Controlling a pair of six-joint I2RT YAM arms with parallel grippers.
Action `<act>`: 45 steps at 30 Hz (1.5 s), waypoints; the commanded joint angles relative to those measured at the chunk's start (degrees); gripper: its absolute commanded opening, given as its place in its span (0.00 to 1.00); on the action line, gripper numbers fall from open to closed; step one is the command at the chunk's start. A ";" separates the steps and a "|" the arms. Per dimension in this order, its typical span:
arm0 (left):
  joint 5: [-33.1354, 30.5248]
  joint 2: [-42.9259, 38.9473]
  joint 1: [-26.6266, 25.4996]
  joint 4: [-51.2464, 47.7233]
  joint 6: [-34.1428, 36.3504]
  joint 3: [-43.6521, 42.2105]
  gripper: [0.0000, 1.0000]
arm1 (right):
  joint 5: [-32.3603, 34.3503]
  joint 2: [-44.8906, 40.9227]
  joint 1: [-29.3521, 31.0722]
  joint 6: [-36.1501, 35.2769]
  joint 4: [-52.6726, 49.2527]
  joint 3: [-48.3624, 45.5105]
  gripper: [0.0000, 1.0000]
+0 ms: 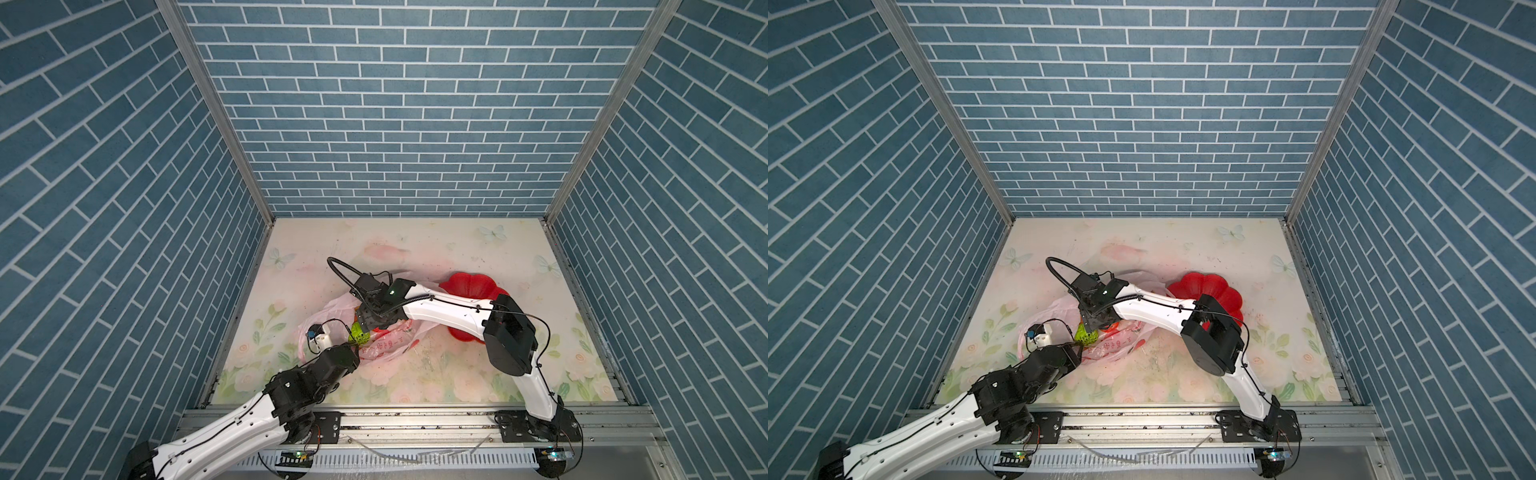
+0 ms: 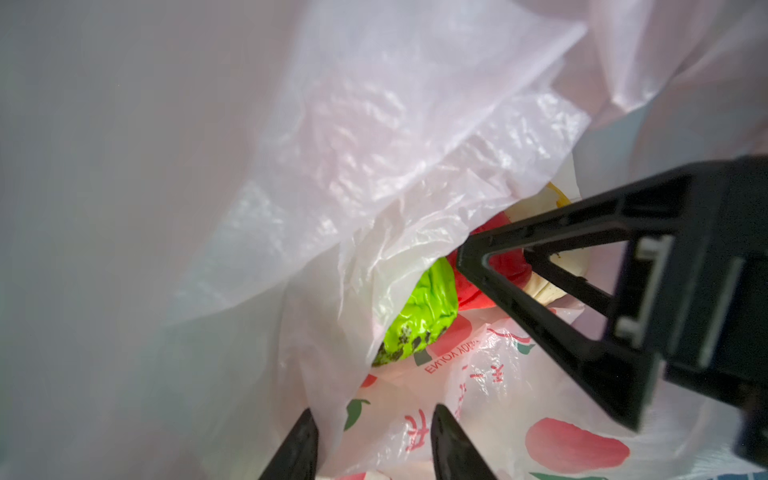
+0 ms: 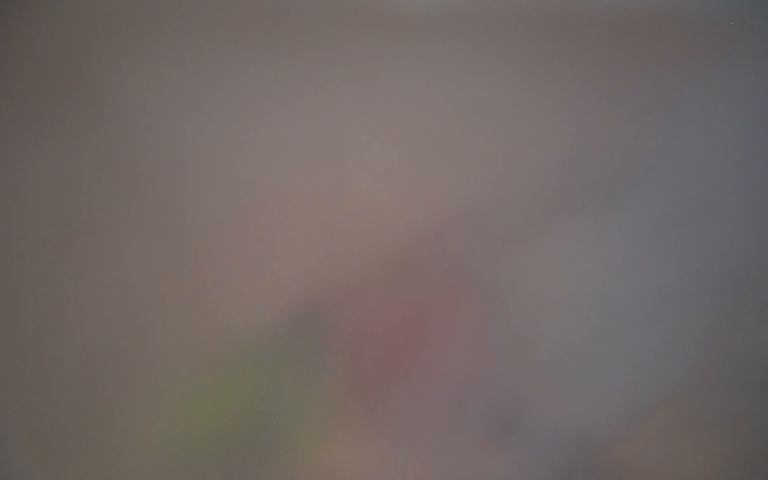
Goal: Take the fake fruits out of the plastic bag
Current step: 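Grasp the red apple inside the bag with the right gripper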
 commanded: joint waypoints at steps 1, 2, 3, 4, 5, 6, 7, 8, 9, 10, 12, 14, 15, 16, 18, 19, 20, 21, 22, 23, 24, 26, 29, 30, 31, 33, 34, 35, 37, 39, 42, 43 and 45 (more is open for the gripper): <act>0.18 -0.24 -0.19 0.84 0.54 -0.94 0.48 | 0.20 1.38 -0.86 -0.37 -1.66 2.71 0.83; 0.24 -0.25 -0.17 1.18 0.53 -1.09 0.48 | -0.15 1.54 -0.98 -0.29 -1.61 2.58 0.83; 0.25 -0.17 -0.14 1.55 0.52 -1.14 0.49 | -0.50 1.84 -1.04 -0.36 -1.52 2.46 0.83; 0.28 -0.12 -0.14 1.94 0.66 -1.23 0.50 | -0.69 1.98 -1.12 -0.36 -1.38 2.40 0.83; 0.25 -0.03 -0.14 2.24 0.80 -1.24 0.50 | -0.89 1.98 -1.17 -0.30 -1.26 2.23 0.82; 0.27 0.10 -0.19 2.61 0.95 -1.20 0.51 | -1.00 1.98 -1.25 -0.33 -0.88 2.03 0.82; 0.25 0.26 -0.13 2.86 1.12 -1.14 0.52 | -1.05 1.98 -1.26 -0.28 -0.34 1.65 0.82; 0.30 0.40 -0.11 3.06 1.29 -1.06 0.53 | -1.13 1.98 -1.45 -0.11 0.08 1.27 0.81; 0.29 0.45 -0.18 3.24 1.53 -0.95 0.53 | -1.24 1.98 -1.60 0.05 0.39 1.06 0.80; 0.41 0.53 -0.14 3.41 1.69 -0.89 0.53 | -1.27 1.99 -1.69 0.12 0.77 0.97 0.79; 0.36 0.45 -0.12 3.25 1.83 -0.54 0.54 | -1.46 1.98 -1.91 -0.01 1.44 0.77 0.75; 0.21 0.23 -0.17 2.78 2.01 -0.06 0.54 | -1.70 1.98 -2.09 -0.18 1.61 0.99 0.71; 0.00 0.04 -0.15 2.48 2.15 0.22 0.55 | -1.88 1.98 -2.13 -0.26 1.64 1.03 0.67; -0.14 -0.12 -0.19 2.23 2.24 0.57 0.56 | -1.90 2.01 -2.16 -0.26 1.72 0.96 0.64; -0.54 -0.58 -0.15 1.26 2.52 1.50 0.58 | -2.13 1.98 -2.39 -0.40 1.76 0.80 0.56; -0.75 -0.76 -0.18 0.94 2.76 1.90 0.59 | -2.27 2.04 -2.33 -0.45 1.82 0.70 0.52; -0.97 -0.93 -0.11 0.47 3.09 2.55 0.60 | -2.32 1.98 -2.31 -0.52 1.89 0.54 0.48; -1.16 -1.17 -0.17 0.03 3.37 3.12 0.60 | -2.41 1.92 -2.33 -0.65 1.93 0.42 0.46; -1.40 -1.25 -0.18 -0.29 3.59 3.53 0.61 | -2.58 1.79 -2.31 -0.68 1.90 0.34 0.45; -1.66 -1.39 -0.18 -0.67 3.75 3.96 0.61 | -2.80 1.69 -2.32 -0.81 1.90 0.18 0.46; -1.77 -1.59 -0.18 -1.06 3.84 4.36 0.62 | -3.08 1.71 -2.31 -0.89 1.84 0.18 0.48; -1.95 -1.98 -0.14 -1.49 3.95 4.70 0.62 | -3.89 1.93 -2.30 -1.06 1.82 0.25 0.56; -2.00 -2.95 -0.14 -2.02 3.95 4.81 0.62 | -4.45 1.98 -2.31 -1.02 1.81 0.25 0.64; -2.02 -3.40 -0.11 -2.28 3.87 4.80 0.62 | -4.58 2.00 -2.31 -1.04 1.85 0.25 0.65; -2.07 -3.79 -0.16 -2.58 3.78 4.80 0.62 | -4.76 1.98 -2.35 -0.96 1.89 0.33 0.67; -2.38 -4.74 -0.19 -3.33 3.69 4.84 0.62 | -5.17 4.09 -2.32 -0.91 1.99 0.33 0.69; -2.32 -5.16 -0.17 -3.50 3.69 4.84 0.62 | -5.35 4.35 -2.31 -0.91 1.99 0.38 0.69; -2.52 -5.62 -0.16 -3.85 3.69 4.86 0.62 | -5.47 4.61 -2.30 -0.84 2.08 0.33 0.69; -2.65 -6.46 -0.18 -4.26 3.56 4.76 0.62 | -5.75 5.05 -2.31 -0.82 2.21 0.42 0.69; -2.79 -7.15 -0.11 -4.48 3.35 4.59 0.62 | -5.84 5.38 -2.31 -0.81 2.10 0.47 0.67; -2.84 -7.88 -0.14 -4.75 3.16 4.52 0.62 | -5.27 4.47 -2.31 -0.72 2.12 0.19 0.55; -2.99 -7.99 -0.11 -4.75 3.17 4.45 0.63 | -5.08 3.87 -2.31 -0.72 2.18 -0.07 0.52; -3.02 -8.09 -0.17 -4.33 2.92 4.29 0.64 | -4.50 2.84 -2.31 -1.12 1.93 -0.77 0.45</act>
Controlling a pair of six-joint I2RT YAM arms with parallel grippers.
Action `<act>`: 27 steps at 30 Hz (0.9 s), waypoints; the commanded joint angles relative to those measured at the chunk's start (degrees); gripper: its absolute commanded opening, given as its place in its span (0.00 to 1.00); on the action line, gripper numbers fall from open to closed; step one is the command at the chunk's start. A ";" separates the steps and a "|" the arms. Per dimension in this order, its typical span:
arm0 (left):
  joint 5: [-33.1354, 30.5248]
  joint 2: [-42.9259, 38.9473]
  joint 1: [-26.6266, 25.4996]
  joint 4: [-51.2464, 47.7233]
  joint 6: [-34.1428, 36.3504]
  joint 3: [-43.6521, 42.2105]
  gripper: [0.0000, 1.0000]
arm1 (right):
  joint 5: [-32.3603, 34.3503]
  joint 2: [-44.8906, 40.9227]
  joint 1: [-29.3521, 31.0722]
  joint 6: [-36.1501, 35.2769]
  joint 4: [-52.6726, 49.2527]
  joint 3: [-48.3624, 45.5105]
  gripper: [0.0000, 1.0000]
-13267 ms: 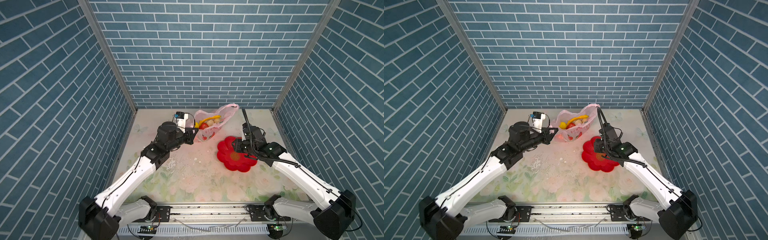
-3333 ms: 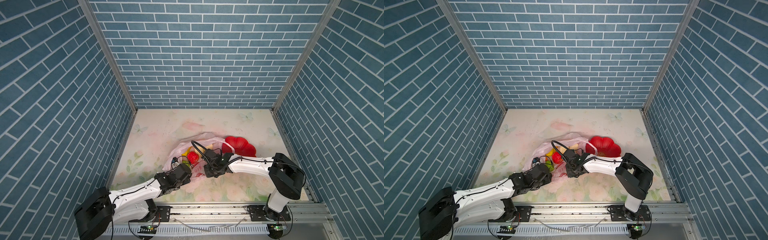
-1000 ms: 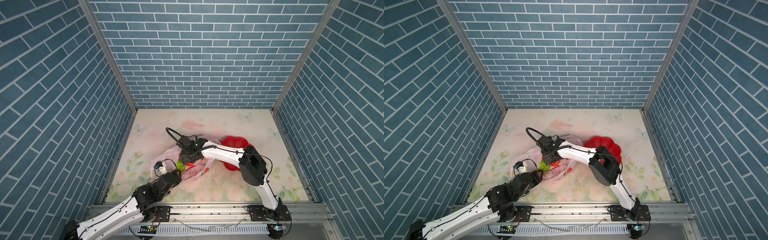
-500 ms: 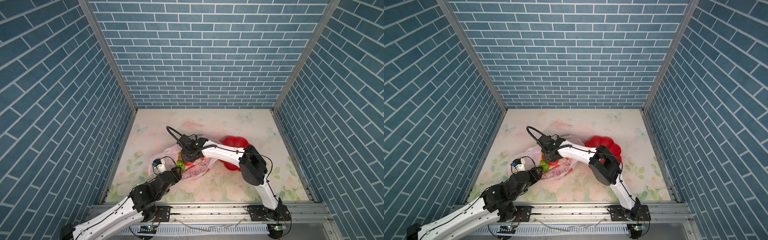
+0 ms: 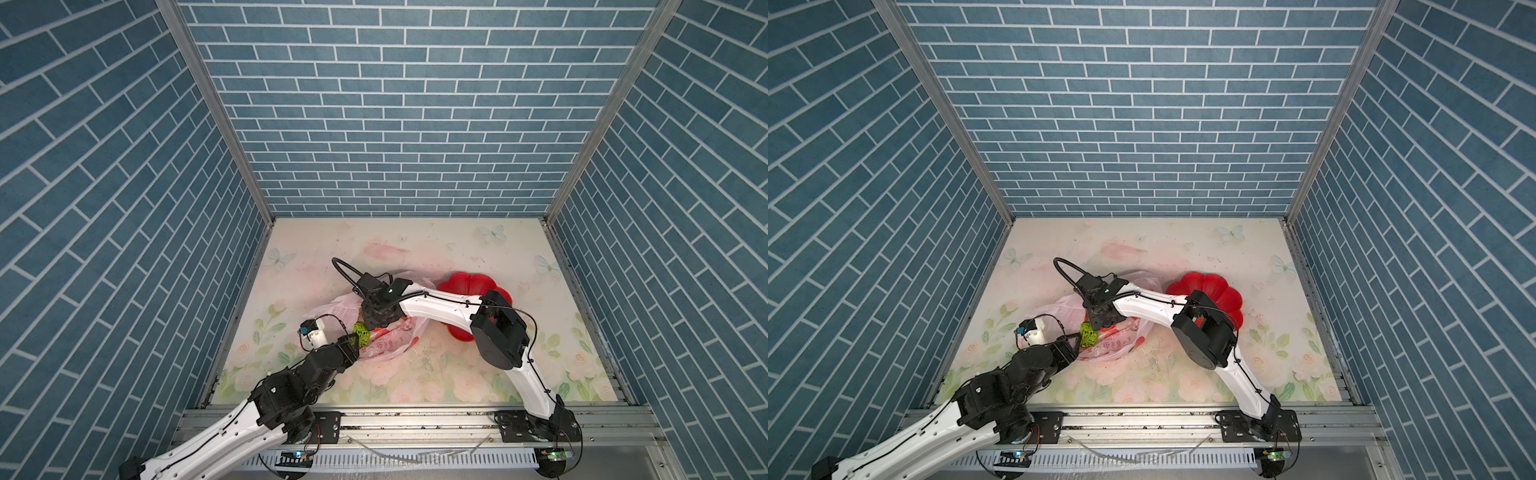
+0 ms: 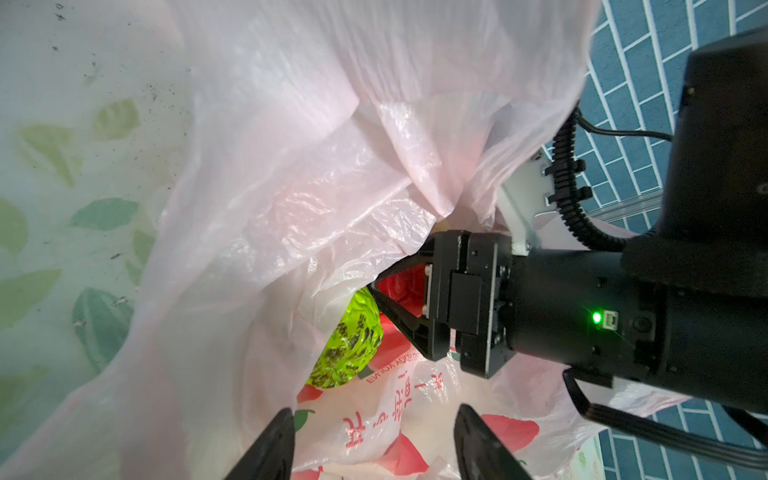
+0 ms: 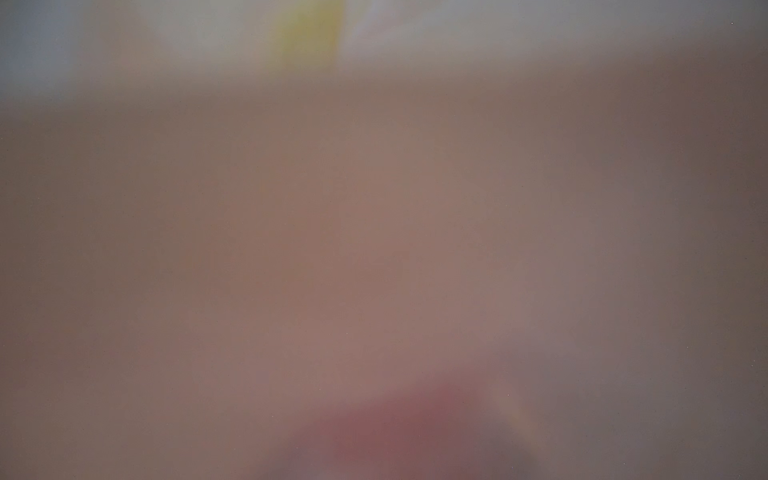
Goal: Take the fake fruits out of the plastic bag
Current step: 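Grasp the red apple inside the bag with the right gripper, then lift the red apple out of the bag and move it over the red plate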
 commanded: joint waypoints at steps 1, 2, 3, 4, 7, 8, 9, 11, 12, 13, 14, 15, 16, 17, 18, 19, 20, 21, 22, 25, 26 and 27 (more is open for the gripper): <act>-1.32 -0.41 -0.16 -1.03 0.10 0.59 0.64 | 0.96 -3.43 -0.15 -0.36 -1.45 -1.06 0.42; -1.44 -0.36 -0.19 -0.47 0.10 0.50 0.65 | 0.93 -4.56 -0.14 -0.70 -1.81 -1.48 0.41; -1.60 -0.17 -0.21 0.01 0.11 0.41 0.66 | 0.97 -5.65 -0.16 -0.89 -2.05 -2.04 0.39; -1.79 0.06 -0.16 0.43 0.10 0.42 0.67 | 0.82 -6.70 -0.14 -0.98 -2.10 -2.59 0.38; -2.31 1.06 -0.21 1.59 0.48 0.89 0.70 | -0.31 -10.39 -0.12 -1.25 -2.08 -5.00 0.36; -2.46 1.53 -0.20 1.86 0.77 1.21 0.71 | -0.79 -11.44 -0.14 -1.34 -2.18 -5.77 0.35; -2.53 2.12 -0.20 1.97 1.08 1.76 0.71 | -1.11 -12.67 -0.15 -1.38 -2.32 -6.50 0.35; -2.87 3.18 -0.13 2.00 1.33 2.66 0.72 | -1.73 -14.75 -0.15 -1.43 -2.96 -7.64 0.34; -3.07 3.64 -0.17 2.17 1.50 3.01 0.72 | -2.02 -15.77 -0.14 -1.50 -3.53 -8.13 0.34; -3.33 4.00 -0.19 2.41 1.74 3.26 0.72 | -2.25 -16.73 -0.13 -1.69 -4.19 -8.50 0.33; -3.58 4.33 -0.19 2.88 2.09 3.53 0.72 | -2.41 -17.83 -0.08 -1.77 -4.82 -9.04 0.33; -3.91 4.59 -0.19 3.18 2.36 3.73 0.73 | -2.45 -19.16 -0.04 -1.94 -5.32 -9.59 0.32; -4.24 4.79 -0.14 3.31 2.54 4.10 0.73 | -2.46 -20.14 -0.09 -2.11 -5.93 -10.04 0.32; -4.66 5.06 -0.16 3.25 2.77 4.64 0.74 | -2.14 -21.60 -0.09 -2.28 -6.53 -10.41 0.32; -4.96 5.47 -0.20 3.08 3.22 5.41 0.74 | -2.03 -22.87 -0.05 -2.47 -7.08 -10.65 0.31; -5.21 5.93 -0.19 2.90 3.79 6.16 0.75 | -2.07 -24.00 -0.11 -2.72 -7.65 -10.70 0.31; -5.51 6.41 -0.16 2.69 4.40 7.01 0.75 | -2.04 -25.18 -0.04 -2.96 -8.38 -10.58 0.31; -5.70 6.92 -0.19 2.38 4.94 7.86 0.75 | -1.70 -26.28 -0.10 -3.35 -9.17 -10.19 0.31; -5.83 7.37 -0.21 2.26 5.42 8.56 0.75 | -1.31 -27.27 -0.26 -3.80 -9.89 -9.62 0.30; -6.38 8.15 -0.20 2.19 6.82 10.13 0.76 | 0.51 -29.70 -0.53 -5.78 -12.91 -6.52 0.30; -6.62 8.38 -0.19 2.13 7.13 10.61 0.76 | 1.38 -30.36 -0.92 -6.44 -14.06 -5.12 0.30; -6.83 8.67 -0.16 1.88 7.92 11.07 0.77 | 2.19 -31.17 -1.59 -6.91 -15.11 -4.00 0.30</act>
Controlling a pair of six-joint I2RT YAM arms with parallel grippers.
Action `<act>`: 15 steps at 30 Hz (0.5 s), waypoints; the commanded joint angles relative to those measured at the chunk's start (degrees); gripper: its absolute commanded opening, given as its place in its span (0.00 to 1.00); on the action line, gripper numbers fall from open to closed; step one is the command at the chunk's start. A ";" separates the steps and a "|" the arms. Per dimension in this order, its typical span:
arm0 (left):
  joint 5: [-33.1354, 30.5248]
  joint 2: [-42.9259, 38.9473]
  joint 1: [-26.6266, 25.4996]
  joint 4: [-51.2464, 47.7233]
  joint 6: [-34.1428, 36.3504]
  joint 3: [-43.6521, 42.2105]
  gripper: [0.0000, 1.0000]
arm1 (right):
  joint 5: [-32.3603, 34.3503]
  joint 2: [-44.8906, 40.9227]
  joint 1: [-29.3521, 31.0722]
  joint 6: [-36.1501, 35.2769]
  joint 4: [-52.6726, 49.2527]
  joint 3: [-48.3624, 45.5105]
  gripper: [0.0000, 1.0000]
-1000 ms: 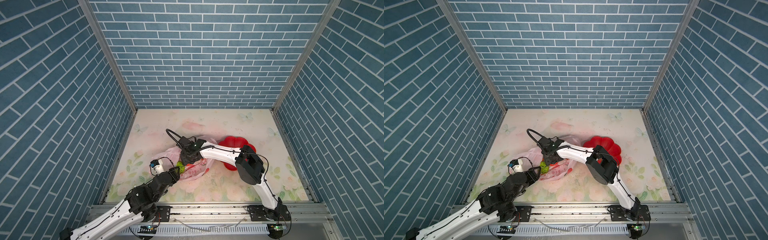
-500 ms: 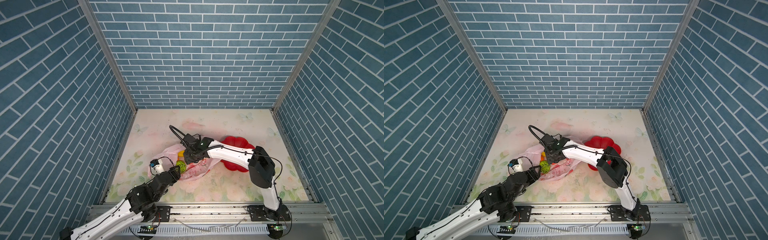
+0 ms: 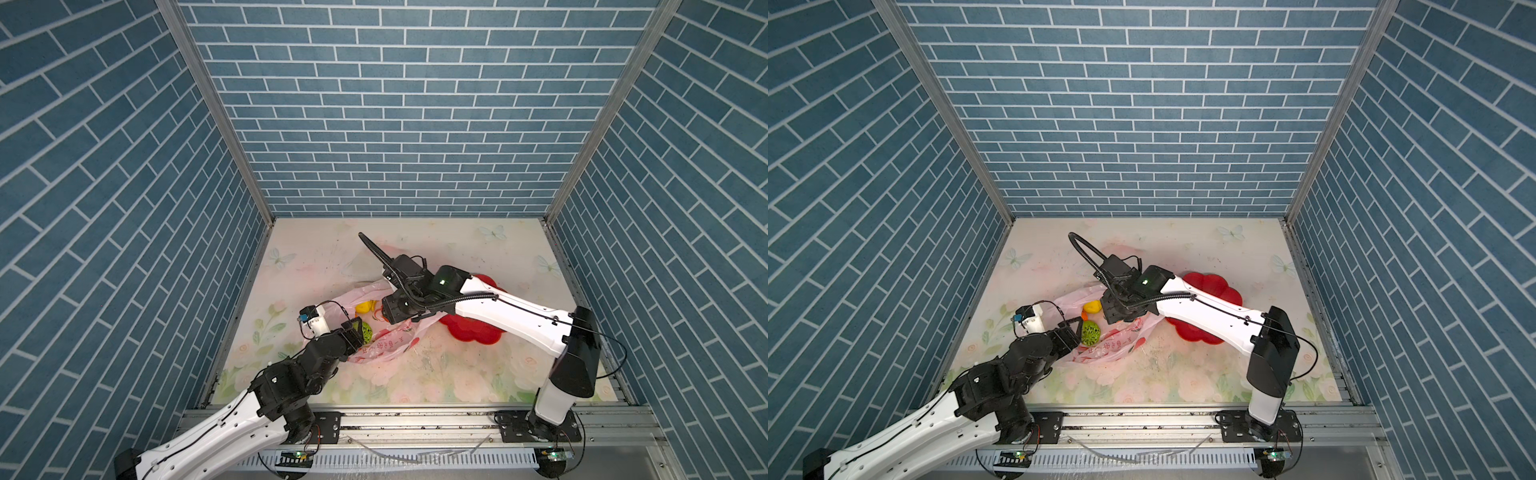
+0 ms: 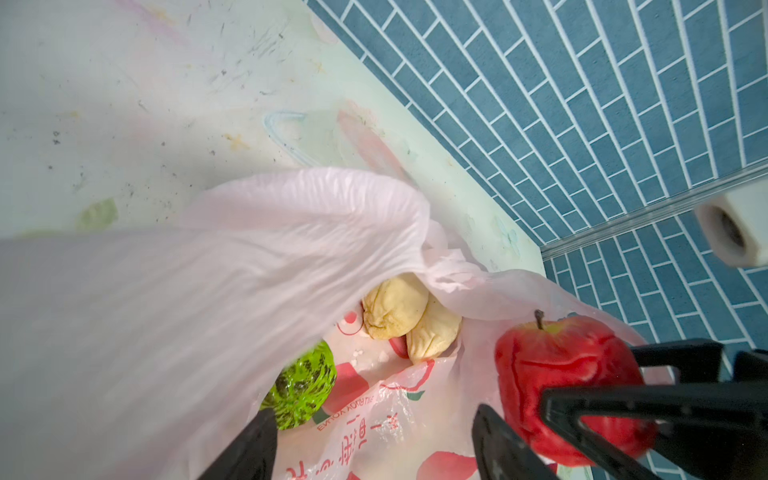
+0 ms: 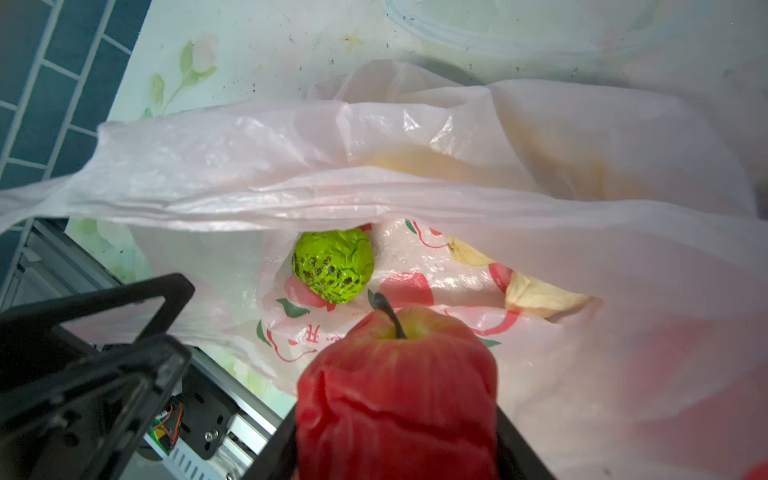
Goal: Take the fake fruits out of the plastic bag
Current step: 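Lift the red apple out of the bag and move it over the red plate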
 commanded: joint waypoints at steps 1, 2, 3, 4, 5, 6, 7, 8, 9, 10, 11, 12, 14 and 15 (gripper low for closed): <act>-2.12 0.77 -0.14 -1.21 4.38 2.22 0.77 | 3.67 -3.73 -2.03 -3.64 -5.78 4.89 0.30; -2.43 1.11 -0.08 -1.81 5.09 2.94 0.78 | 4.07 -4.57 -3.08 -4.11 -6.23 5.54 0.30; -2.83 1.47 -0.13 -2.22 5.79 3.69 0.79 | 4.33 -5.26 -4.38 -4.61 -6.61 6.03 0.30; -3.12 1.80 -0.06 -2.86 6.40 4.20 0.80 | 4.55 -5.73 -5.70 -5.07 -6.97 6.60 0.30; -3.43 2.18 -0.09 -3.31 7.20 4.91 0.80 | 5.24 -6.28 -7.37 -5.57 -7.56 7.35 0.30; -3.62 2.48 -0.02 -3.72 8.02 5.62 0.81 | 5.97 -6.79 -8.84 -6.29 -8.02 8.04 0.30; -3.76 2.69 0.12 -4.09 8.80 6.21 0.81 | 6.50 -7.20 -10.40 -6.93 -8.38 8.46 0.30; -3.96 3.03 0.15 -4.55 9.54 6.88 0.82 | 7.26 -7.64 -12.11 -7.46 -8.88 8.97 0.30; -4.10 3.22 0.30 -4.94 10.40 7.56 0.83 | 7.99 -8.14 -13.98 -7.95 -9.39 9.35 0.29; -4.30 3.42 0.42 -5.34 11.00 8.01 0.83 | 8.39 -8.50 -15.49 -8.39 -9.54 9.47 0.29; -4.63 3.55 0.59 -5.65 11.76 8.54 0.84 | 8.84 -8.83 -17.37 -8.73 -9.88 9.35 0.29; -4.74 3.72 0.77 -5.91 12.25 8.84 0.84 | 9.15 -9.14 -18.89 -8.86 -10.07 9.12 0.29; -4.98 3.85 1.62 -6.57 13.37 9.46 0.85 | 9.83 -10.10 -22.29 -9.03 -9.98 7.34 0.29; -4.70 3.90 2.20 -6.81 13.80 9.72 0.85 | 10.14 -10.71 -23.81 -8.97 -9.51 5.85 0.29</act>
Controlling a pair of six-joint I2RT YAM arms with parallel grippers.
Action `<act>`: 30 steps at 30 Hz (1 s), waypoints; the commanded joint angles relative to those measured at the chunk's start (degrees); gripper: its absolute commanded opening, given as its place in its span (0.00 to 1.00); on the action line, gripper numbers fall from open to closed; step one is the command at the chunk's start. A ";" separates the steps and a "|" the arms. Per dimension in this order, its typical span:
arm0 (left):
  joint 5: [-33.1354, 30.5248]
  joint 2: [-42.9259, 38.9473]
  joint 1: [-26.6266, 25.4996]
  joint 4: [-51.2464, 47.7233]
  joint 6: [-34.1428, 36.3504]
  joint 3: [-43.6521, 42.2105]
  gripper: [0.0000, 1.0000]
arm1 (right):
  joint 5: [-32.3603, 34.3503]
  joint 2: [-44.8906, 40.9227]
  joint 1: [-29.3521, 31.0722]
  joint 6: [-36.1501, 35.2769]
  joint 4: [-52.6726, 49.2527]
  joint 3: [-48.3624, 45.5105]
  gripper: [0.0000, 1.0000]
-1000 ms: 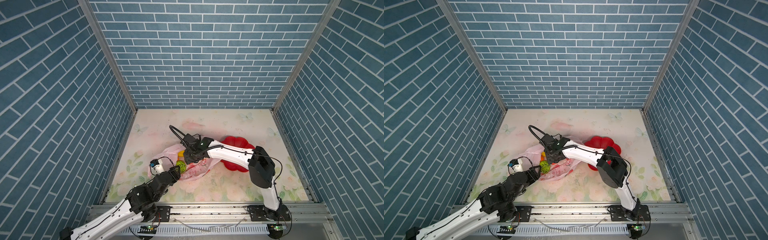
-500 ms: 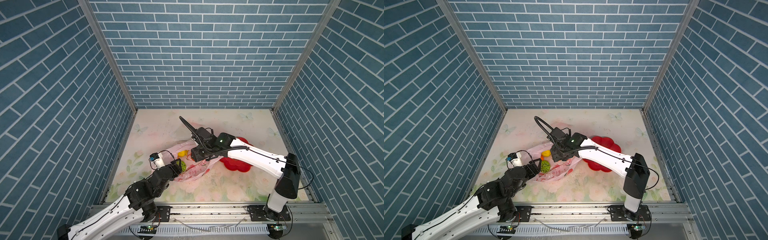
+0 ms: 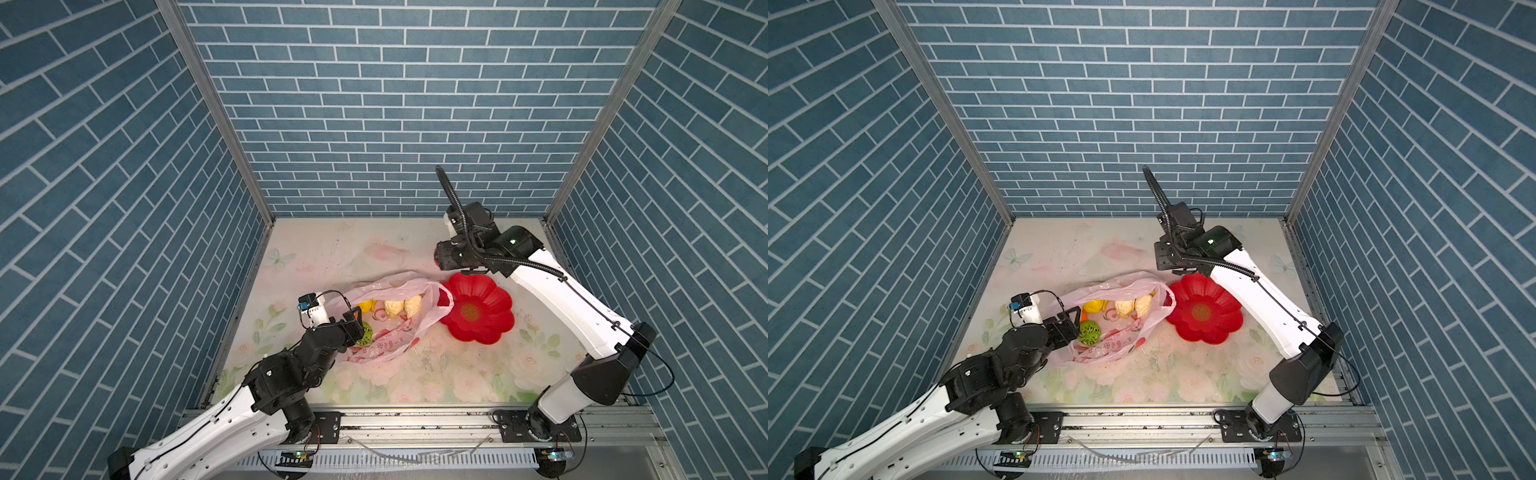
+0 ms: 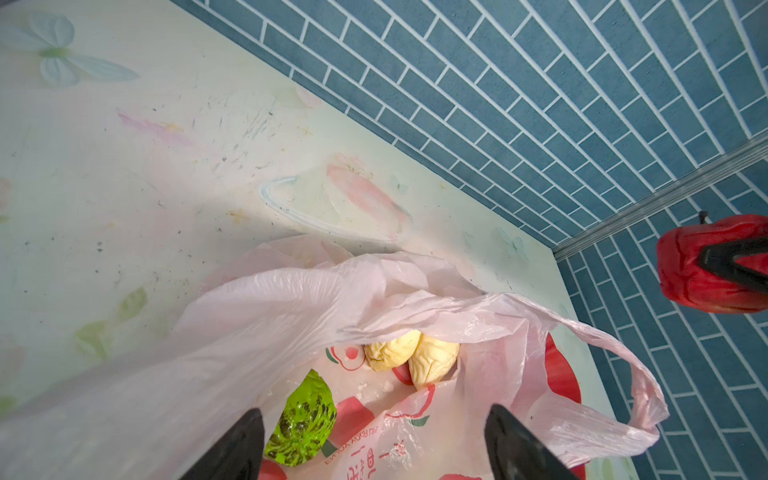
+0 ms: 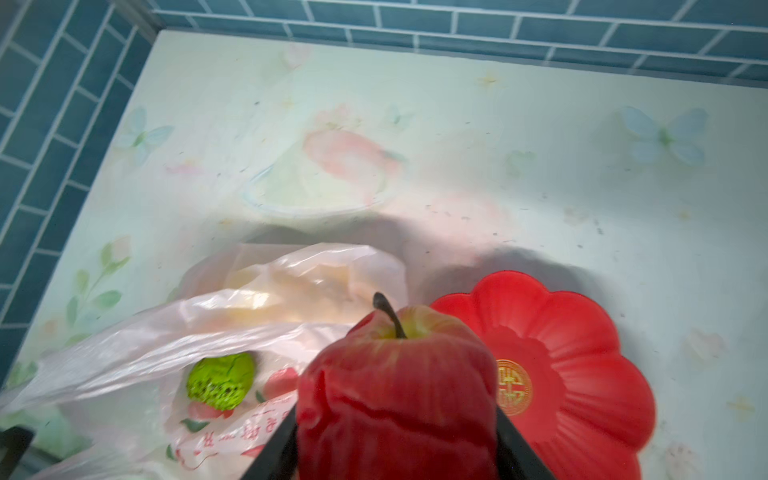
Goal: Take the fake fruits out of the plastic bag
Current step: 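Lift the red apple out of the bag and move it over the red plate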
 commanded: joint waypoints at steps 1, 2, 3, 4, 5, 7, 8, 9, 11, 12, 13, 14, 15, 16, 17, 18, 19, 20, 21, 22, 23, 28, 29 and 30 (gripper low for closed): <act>-1.12 0.27 1.76 -3.06 3.70 1.48 0.85 | 2.96 -2.90 -4.11 -1.92 -1.71 -2.77 0.29; -0.57 0.27 2.57 -3.30 4.12 1.60 0.85 | 2.81 -3.54 -5.54 -1.60 -0.96 -4.51 0.28; -0.06 0.21 3.28 -3.33 4.48 1.71 0.86 | 2.77 -4.25 -6.63 -1.23 -0.13 -6.42 0.28; 0.60 0.24 4.17 -3.33 4.81 1.71 0.86 | 2.76 -5.10 -7.75 -0.72 1.19 -8.85 0.28; 1.26 0.27 4.96 -3.41 5.03 1.63 0.86 | 2.15 -5.83 -8.91 -0.22 2.48 -11.04 0.28; 2.47 0.34 6.60 -3.45 5.34 1.54 0.86 | 0.85 -6.65 -10.54 0.79 4.66 -15.08 0.28; 3.13 0.43 7.31 -3.37 5.50 1.53 0.86 | 0.49 -6.92 -11.20 1.29 5.67 -17.15 0.28; 3.87 0.51 8.10 -3.41 5.59 1.38 0.86 | 0.12 -7.06 -11.77 1.76 6.78 -19.31 0.28; 5.24 0.84 9.41 -3.31 5.83 1.30 0.86 | -0.33 -7.07 -12.45 2.69 8.71 -22.98 0.28; 5.85 1.04 10.16 -3.32 5.92 1.35 0.86 | -0.80 -7.07 -12.72 3.17 9.94 -25.02 0.28; 6.45 1.30 10.68 -3.32 6.04 1.30 0.86 | -1.17 -7.02 -12.92 3.65 11.03 -26.70 0.28; 7.01 1.53 11.13 -3.34 6.07 1.38 0.86 | -1.57 -6.83 -13.11 4.13 12.27 -28.58 0.28; 7.48 1.88 11.54 -3.24 6.14 1.53 0.86 | -1.91 -6.50 -13.28 4.77 13.42 -30.27 0.28; 7.80 2.14 11.73 -3.16 6.30 1.66 0.86 | -2.20 -6.19 -13.34 5.10 14.26 -31.69 0.28; 8.12 2.58 11.92 -3.10 6.40 1.84 0.86 | -2.61 -5.66 -13.51 5.55 15.39 -33.12 0.28; 8.44 3.07 12.06 -3.06 6.61 2.08 0.86 | -2.99 -5.15 -13.57 5.88 16.33 -34.45 0.28; 8.52 3.42 12.10 -2.98 6.73 2.35 0.86 | -3.23 -4.65 -13.66 6.20 17.24 -35.42 0.28; 8.74 3.43 12.19 -2.98 6.82 2.62 0.86 | -3.51 -4.00 -13.69 6.44 18.07 -36.34 0.28; 8.90 4.83 12.19 -3.04 6.87 2.90 0.86 | -3.76 -3.41 -13.75 6.64 18.84 -37.11 0.28; 9.15 5.27 12.26 -3.06 7.01 3.11 0.86 | -4.00 -2.83 -13.82 6.80 19.49 -37.75 0.28; 9.26 5.62 12.32 -3.04 6.95 3.35 0.86 | -4.26 -2.29 -13.77 7.00 20.17 -38.31 0.28; 9.97 6.44 12.63 -3.02 7.10 3.87 0.86 | -5.17 0.03 -13.83 7.45 22.39 -39.85 0.28; 10.02 6.47 12.64 -2.90 7.10 3.89 0.86 | -5.39 0.50 -13.83 7.46 22.77 -40.05 0.28; 10.14 6.59 12.70 -2.72 7.09 3.82 0.86 | -5.37 0.82 -13.90 7.55 23.05 -40.35 0.28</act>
